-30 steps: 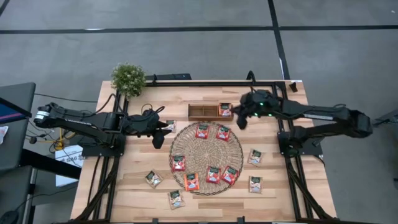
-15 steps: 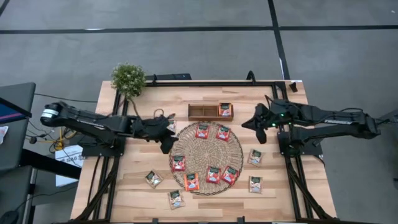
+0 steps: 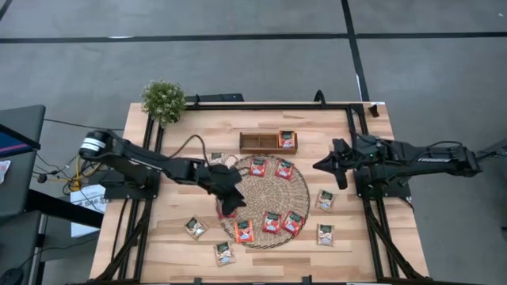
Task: Pick & Place Tea
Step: Put the orange tea bag into the right section of the wooden organizer
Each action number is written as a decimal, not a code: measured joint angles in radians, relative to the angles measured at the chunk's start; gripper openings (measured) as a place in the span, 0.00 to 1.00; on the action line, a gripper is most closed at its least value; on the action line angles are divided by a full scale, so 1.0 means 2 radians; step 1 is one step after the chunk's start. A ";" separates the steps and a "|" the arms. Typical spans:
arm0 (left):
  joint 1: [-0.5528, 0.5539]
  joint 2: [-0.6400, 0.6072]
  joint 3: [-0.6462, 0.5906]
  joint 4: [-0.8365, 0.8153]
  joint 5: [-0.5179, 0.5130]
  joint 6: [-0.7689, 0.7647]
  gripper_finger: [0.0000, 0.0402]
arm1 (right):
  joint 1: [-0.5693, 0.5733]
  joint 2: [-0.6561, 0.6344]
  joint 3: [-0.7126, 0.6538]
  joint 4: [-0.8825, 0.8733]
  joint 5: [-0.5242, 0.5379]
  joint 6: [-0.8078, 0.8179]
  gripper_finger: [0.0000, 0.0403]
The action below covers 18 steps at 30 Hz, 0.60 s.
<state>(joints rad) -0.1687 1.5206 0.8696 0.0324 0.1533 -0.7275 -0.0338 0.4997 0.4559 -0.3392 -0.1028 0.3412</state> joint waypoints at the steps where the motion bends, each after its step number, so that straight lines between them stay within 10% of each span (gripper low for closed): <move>1: -0.005 0.014 0.017 0.000 0.000 0.000 0.42 | 0.001 -0.007 -0.005 -0.002 0.000 0.000 0.00; 18: -0.035 0.174 0.215 -0.252 0.083 0.019 0.42 | 0.038 -0.077 -0.028 0.006 -0.002 0.018 0.00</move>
<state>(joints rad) -0.2382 1.8679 1.3003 -0.4721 0.3203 -0.6899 0.0429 0.3458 0.4007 -0.3279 -0.1059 0.3771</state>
